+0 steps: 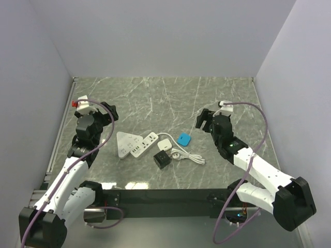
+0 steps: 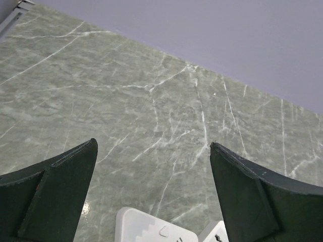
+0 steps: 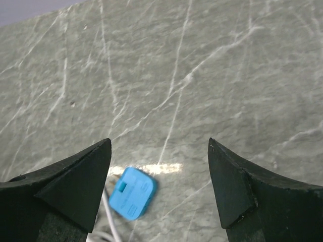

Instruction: Insert the plug

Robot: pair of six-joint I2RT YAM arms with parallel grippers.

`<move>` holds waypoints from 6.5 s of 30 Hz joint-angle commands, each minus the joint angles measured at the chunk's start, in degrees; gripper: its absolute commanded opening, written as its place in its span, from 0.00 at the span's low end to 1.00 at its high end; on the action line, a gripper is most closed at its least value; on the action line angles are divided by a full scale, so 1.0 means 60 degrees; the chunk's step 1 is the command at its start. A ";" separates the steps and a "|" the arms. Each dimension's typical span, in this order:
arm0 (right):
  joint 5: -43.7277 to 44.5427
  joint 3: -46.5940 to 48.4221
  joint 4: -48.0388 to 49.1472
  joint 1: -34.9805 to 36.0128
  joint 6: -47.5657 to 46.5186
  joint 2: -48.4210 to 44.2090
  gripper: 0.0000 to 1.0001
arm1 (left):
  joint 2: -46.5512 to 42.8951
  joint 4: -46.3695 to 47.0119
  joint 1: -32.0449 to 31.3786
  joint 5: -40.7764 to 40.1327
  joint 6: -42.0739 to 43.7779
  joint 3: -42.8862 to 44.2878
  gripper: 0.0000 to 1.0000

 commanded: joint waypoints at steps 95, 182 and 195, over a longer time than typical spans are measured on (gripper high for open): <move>-1.3361 0.1921 0.0257 0.1688 0.0162 0.0032 0.00 | 0.0139 0.5475 -0.2238 1.2750 -0.1425 -0.0310 1.00; -1.0375 0.2141 -0.1456 0.0267 -0.2109 -0.1447 0.90 | 0.3493 0.4992 -0.4377 1.1095 -0.2188 0.0628 0.01; -0.7637 0.1467 -0.1559 0.1755 -0.3205 -0.2778 0.94 | 0.4167 0.4554 -0.4172 1.0905 -0.2510 0.1096 0.01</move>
